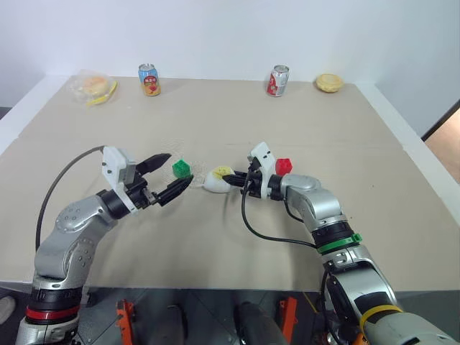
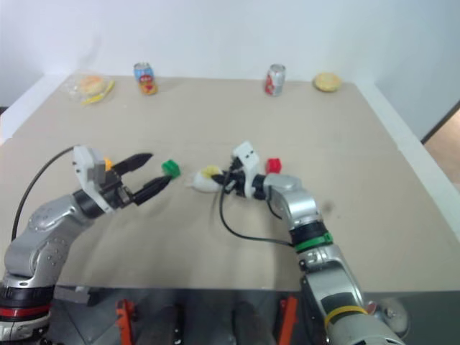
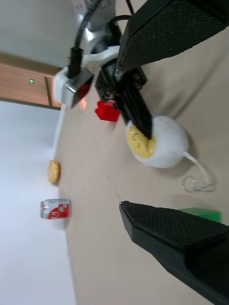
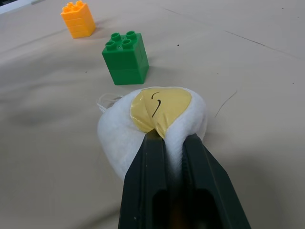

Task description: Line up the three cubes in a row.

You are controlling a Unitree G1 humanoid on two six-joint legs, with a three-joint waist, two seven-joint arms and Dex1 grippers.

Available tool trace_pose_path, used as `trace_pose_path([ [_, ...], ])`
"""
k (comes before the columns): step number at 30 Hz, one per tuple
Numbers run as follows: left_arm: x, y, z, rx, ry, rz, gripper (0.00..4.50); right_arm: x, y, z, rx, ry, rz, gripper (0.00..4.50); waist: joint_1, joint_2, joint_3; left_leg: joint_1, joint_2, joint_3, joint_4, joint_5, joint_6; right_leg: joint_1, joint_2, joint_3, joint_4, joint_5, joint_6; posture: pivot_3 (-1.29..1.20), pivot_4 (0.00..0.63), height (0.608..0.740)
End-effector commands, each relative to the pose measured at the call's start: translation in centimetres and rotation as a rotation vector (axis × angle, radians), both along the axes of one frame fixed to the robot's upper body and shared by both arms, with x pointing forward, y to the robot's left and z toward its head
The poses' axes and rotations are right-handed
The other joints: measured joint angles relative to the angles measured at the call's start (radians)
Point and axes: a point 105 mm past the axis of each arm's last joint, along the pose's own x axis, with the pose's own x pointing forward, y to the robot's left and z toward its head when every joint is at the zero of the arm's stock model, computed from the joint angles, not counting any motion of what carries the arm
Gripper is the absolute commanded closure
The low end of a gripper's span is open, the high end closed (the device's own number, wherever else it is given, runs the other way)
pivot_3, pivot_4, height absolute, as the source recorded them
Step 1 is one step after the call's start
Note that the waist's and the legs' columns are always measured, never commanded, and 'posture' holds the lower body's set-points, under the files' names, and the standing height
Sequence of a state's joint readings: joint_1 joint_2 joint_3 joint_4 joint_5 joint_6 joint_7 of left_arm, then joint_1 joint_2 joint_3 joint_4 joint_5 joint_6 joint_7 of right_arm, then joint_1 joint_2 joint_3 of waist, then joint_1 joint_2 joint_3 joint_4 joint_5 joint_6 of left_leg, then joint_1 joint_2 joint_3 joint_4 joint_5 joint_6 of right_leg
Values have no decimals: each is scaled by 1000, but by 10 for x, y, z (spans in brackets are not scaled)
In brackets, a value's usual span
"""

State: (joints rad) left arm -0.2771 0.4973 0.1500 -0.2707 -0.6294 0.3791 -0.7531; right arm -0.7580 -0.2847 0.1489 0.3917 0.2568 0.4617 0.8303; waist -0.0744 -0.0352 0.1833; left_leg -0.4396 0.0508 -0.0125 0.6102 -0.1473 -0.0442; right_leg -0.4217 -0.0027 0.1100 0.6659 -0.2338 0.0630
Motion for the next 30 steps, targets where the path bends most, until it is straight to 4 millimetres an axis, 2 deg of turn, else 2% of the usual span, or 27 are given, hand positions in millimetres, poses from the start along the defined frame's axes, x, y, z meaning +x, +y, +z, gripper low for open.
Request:
trace_pose_path([
  [1, 7, -12, 10, 3, -35, -62, 0, -10, -19, 57, 169, -115, -15, 4479, 5, 0, 0, 0, 0, 0, 0, 0, 0, 0, 0, 0, 0, 0, 1, 0, 150, 733],
  [4, 13, -22, 13, 0, -42, -113, 0, -12, -54, 92, 279, -207, -145, 4479, 10, 0, 0, -3, 0, 0, 0, 0, 0, 0, 0, 0, 0, 0, 2, 0, 150, 733],
  [5, 14, -28, 14, 4, -48, -138, 0, -10, -71, 102, 308, -244, -222, 4479, 12, 0, 0, -3, 0, 0, 0, 0, 0, 0, 0, 0, 0, -1, 3, 0, 150, 733],
  [7, 17, -41, 12, 28, -62, -185, 0, -8, -102, 113, 341, -301, -365, 4479, 15, 0, 0, -3, -1, 0, 0, 0, 0, 0, -1, 0, -1, -1, 3, 0, 150, 733],
  [8, 19, -53, 12, 29, -73, -224, 0, -7, -132, 115, 368, -319, -491, 4479, 17, 0, 0, -3, -1, 0, 0, 0, 0, 0, 0, -1, -1, -1, 3, 0, 150, 733],
  [9, 20, -62, 13, 29, -81, -251, 0, -7, -151, 116, 387, -326, -574, 4479, 24, 0, 0, -3, -1, -1, 0, 0, 0, 0, 0, -1, -1, -1, 2, 0, 150, 733],
  [11, 22, -83, 14, 29, -100, -314, 0, -10, -194, 109, 385, -334, -771, 4479, 30, 0, 0, -3, -1, -1, 0, 0, 0, 0, -1, -1, -1, -1, 2, 0, 150, 733],
  [12, 23, -88, 14, 31, -107, -331, 0, -11, -206, 105, 372, -336, -831, 4479, 29, 0, 0, -3, -1, 0, 0, 0, 0, 0, -1, 0, -1, -1, 2, 0, 150, 733],
  [14, 25, -108, 13, 40, -128, -377, 0, -15, -246, 85, 322, -304, -1051, 4479, 29, 1, 0, -3, -1, 0, 0, 0, 0, 0, -1, 1, -1, -1, 3, 0, 150, 733],
  [18, 23, -138, 15, 30, -167, -447, 0, -32, -300, 55, 240, -247, -1346, 4479, 24, 3, -1, -2, -2, 2, 0, 0, 0, 0, -1, 2, -1, -1, 3, 0, 150, 733],
  [20, 21, -148, 15, 20, -174, -469, 0, -38, -316, 36, 200, -177, -1443, 4479, 22, 4, -1, -1, -2, 2, 0, 0, 1, 0, -1, 3, -1, -1, 3, 0, 150, 733],
  [22, 21, -152, 16, 16, -180, -479, 0, -41, -323, 26, 184, -144, -1488, 4479, 19, 6, -2, 0, -2, 2, -1, 0, 1, 0, 0, 4, 0, 0, 3, 0, 150, 733],
  [24, 22, -155, 16, 10, -184, -480, 0, -44, -325, 26, 187, -154, -1507, 3694, 13, 7, -2, 1, -2, 2, -1, 0, 1, 0, 0, 4, 0, 0, 3, 0, 150, 733],
  [30, 24, -150, 17, 0, -183, -455, 0, -45, -318, 45, 188, -248, -1517, 1583, 5, 8, -2, 0, -3, 3, 0, 1, 3, 0, -1, 6, 0, 1, 5, 0, 150, 733],
])
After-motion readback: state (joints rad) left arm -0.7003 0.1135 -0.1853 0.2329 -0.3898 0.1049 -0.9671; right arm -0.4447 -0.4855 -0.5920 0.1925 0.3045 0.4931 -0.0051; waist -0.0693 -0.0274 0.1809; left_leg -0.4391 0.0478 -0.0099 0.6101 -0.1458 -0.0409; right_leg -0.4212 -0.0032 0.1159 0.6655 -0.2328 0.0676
